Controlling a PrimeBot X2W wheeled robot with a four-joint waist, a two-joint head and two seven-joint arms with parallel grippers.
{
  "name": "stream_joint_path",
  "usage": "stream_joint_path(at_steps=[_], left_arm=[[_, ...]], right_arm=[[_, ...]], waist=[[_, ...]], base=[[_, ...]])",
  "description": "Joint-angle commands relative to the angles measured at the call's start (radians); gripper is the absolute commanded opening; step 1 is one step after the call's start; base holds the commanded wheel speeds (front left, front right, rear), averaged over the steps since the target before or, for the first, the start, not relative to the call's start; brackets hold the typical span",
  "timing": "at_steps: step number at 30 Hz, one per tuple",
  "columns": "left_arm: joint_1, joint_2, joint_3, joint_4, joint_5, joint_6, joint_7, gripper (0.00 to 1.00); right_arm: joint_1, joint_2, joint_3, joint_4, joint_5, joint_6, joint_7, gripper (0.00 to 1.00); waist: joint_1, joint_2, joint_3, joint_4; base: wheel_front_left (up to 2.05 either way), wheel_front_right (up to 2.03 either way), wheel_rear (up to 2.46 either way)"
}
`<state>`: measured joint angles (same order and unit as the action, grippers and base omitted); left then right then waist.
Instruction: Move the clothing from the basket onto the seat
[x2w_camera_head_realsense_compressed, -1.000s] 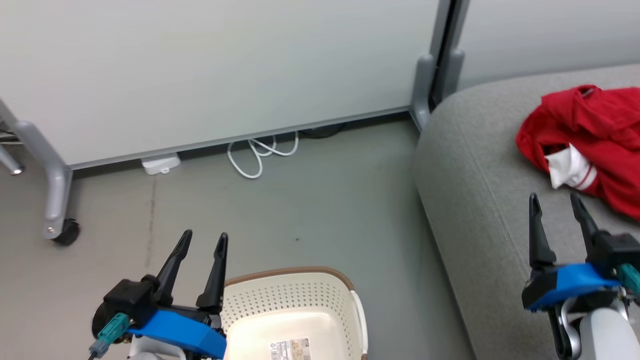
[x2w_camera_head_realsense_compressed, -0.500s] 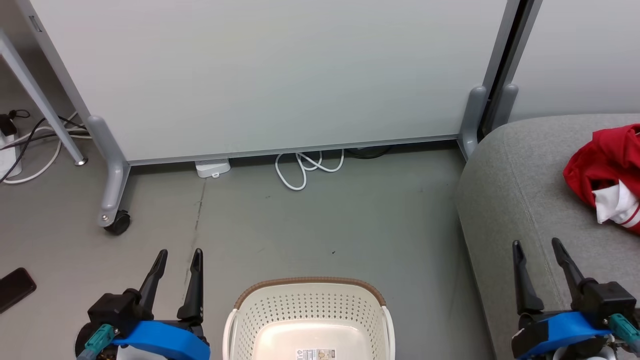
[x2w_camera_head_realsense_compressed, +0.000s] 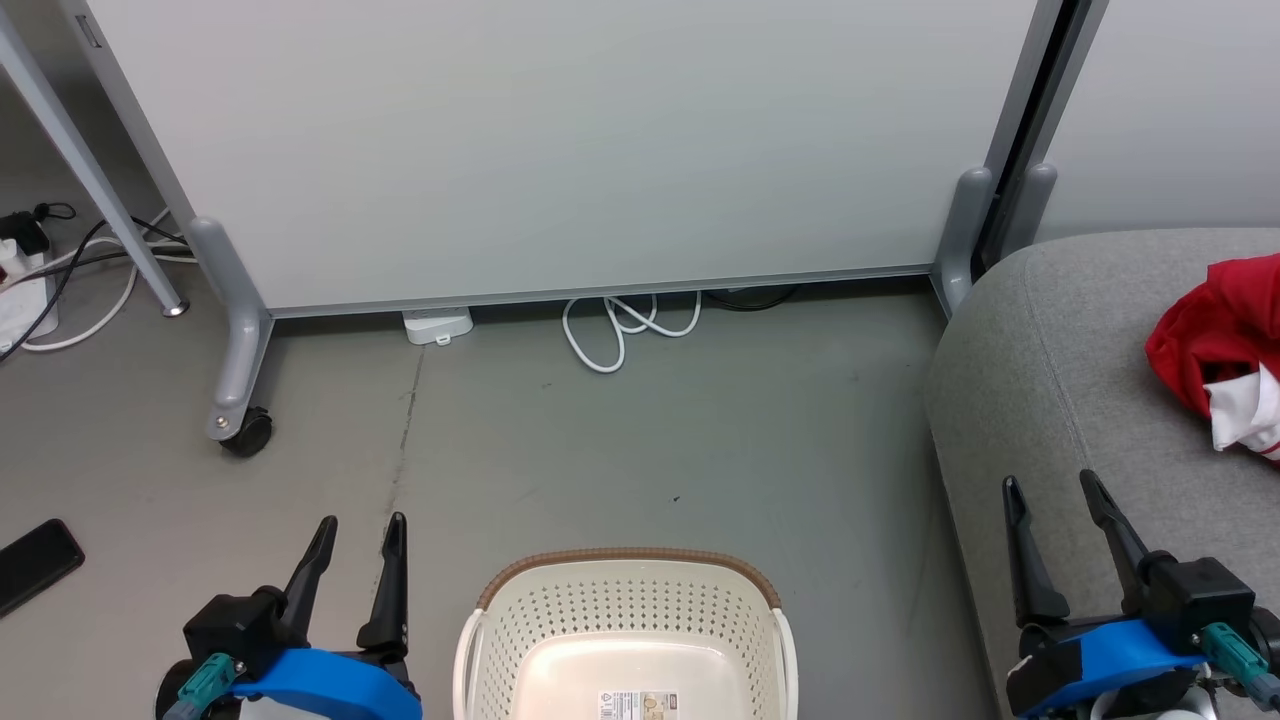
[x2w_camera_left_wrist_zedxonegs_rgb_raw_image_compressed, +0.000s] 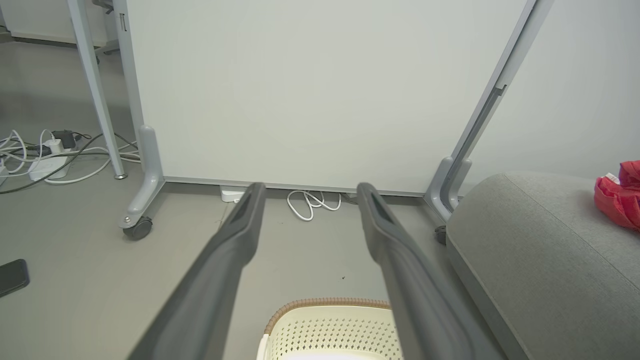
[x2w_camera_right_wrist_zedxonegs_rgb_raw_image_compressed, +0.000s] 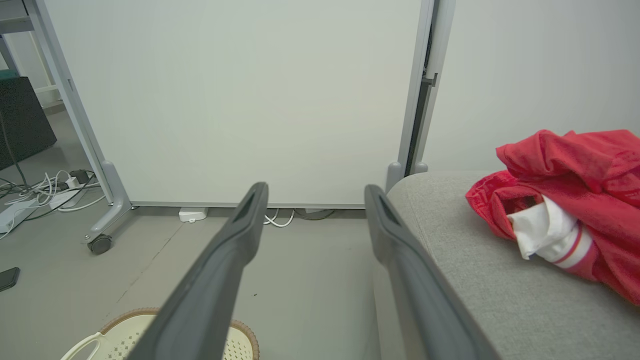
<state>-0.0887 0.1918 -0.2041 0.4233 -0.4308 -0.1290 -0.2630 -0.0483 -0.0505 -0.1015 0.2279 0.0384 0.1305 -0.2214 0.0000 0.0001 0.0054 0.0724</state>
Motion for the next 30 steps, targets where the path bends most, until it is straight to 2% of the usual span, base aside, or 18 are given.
stream_joint_path(at_steps=[1,19,20,25,30], left_arm=[[-0.009,0.001,0.006,0.002,0.005,-0.002,-0.003,1.0],[-0.006,0.003,-0.015,0.002,-0.026,-0.002,-0.003,1.0],[-0.001,-0.001,-0.014,0.002,-0.024,0.0,0.0,0.0],[0.037,-0.019,-0.019,0.037,-0.029,0.0,0.006,0.0],[0.033,-0.026,0.004,0.022,-0.111,0.0,0.031,0.0]], right_arm=[[0.014,0.0,0.004,-0.006,0.006,0.0,0.001,1.0],[0.012,0.0,0.024,-0.002,0.037,0.0,0.007,1.0],[0.001,0.0,0.024,-0.001,0.035,0.0,0.009,0.0],[0.012,0.004,0.024,0.045,0.039,0.0,0.012,0.0],[-0.001,0.004,0.013,0.051,0.144,0.0,0.043,0.0]], waist=[[0.0,-0.0001,0.0,0.0],[0.0,-0.0001,0.006,0.0],[0.0,-0.0001,0.007,0.001],[0.0002,-0.0001,0.007,0.0],[0.0002,-0.0001,0.007,-0.003]], base=[[0.0,0.0,0.0],[0.0,0.0,0.0],[0.0,0.0,0.0],[0.0,0.0,0.0],[0.0,0.0,0.0]])
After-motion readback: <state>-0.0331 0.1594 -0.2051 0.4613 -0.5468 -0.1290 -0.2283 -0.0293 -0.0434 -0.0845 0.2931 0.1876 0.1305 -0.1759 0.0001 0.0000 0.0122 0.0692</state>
